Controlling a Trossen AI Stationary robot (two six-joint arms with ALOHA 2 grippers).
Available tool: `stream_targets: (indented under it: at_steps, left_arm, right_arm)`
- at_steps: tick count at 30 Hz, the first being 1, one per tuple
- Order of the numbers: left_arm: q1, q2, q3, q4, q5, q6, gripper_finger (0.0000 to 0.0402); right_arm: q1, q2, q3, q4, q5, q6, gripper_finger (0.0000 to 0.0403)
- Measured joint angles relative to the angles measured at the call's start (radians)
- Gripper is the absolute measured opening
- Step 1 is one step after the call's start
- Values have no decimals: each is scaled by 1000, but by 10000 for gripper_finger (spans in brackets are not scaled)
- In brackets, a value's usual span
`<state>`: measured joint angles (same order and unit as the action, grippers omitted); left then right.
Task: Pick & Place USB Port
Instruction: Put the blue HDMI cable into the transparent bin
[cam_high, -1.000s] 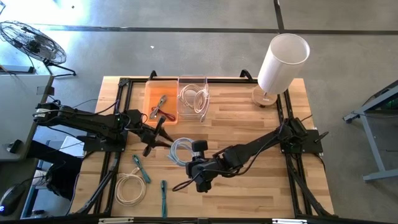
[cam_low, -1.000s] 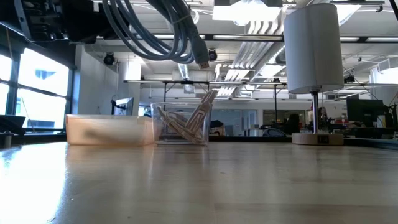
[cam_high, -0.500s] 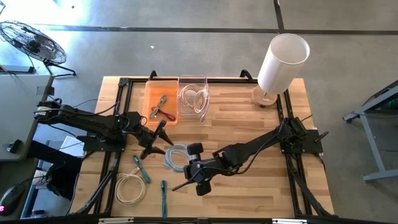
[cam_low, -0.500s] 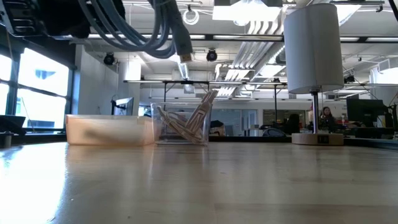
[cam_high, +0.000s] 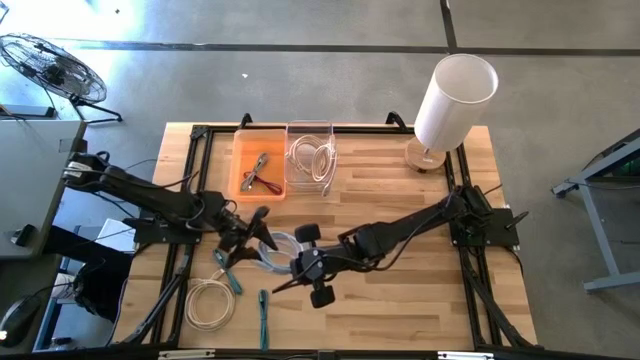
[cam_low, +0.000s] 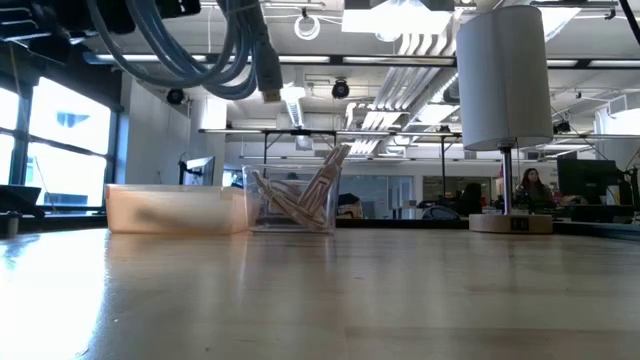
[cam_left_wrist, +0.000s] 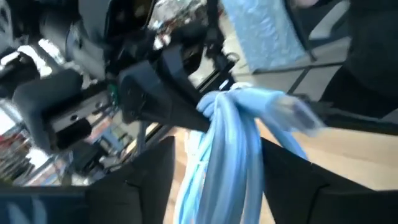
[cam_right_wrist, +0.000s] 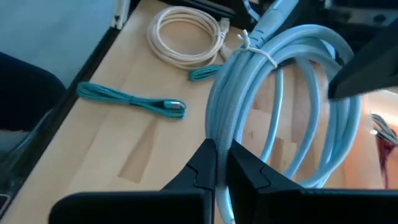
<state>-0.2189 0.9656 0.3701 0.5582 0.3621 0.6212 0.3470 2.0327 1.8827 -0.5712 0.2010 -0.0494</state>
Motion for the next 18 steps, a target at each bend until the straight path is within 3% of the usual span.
stream_targets:
  at_steps: [3, 7, 14, 18]
  left_arm:
    - [2, 33, 6, 2, -41, 14, 148]
    - [2, 57, 8, 8, -62, 58, 26]
    - [2, 54, 8, 14, -124, 55, 16]
    - [3, 54, 8, 4, -159, 54, 16]
  right_arm:
    - [0, 0, -1, 9, 12, 8, 9]
    - [4, 0, -1, 8, 18, 19, 9]
    - [6, 0, 0, -4, 18, 106, 72]
    - [11, 0, 2, -83, 133, 177, 121]
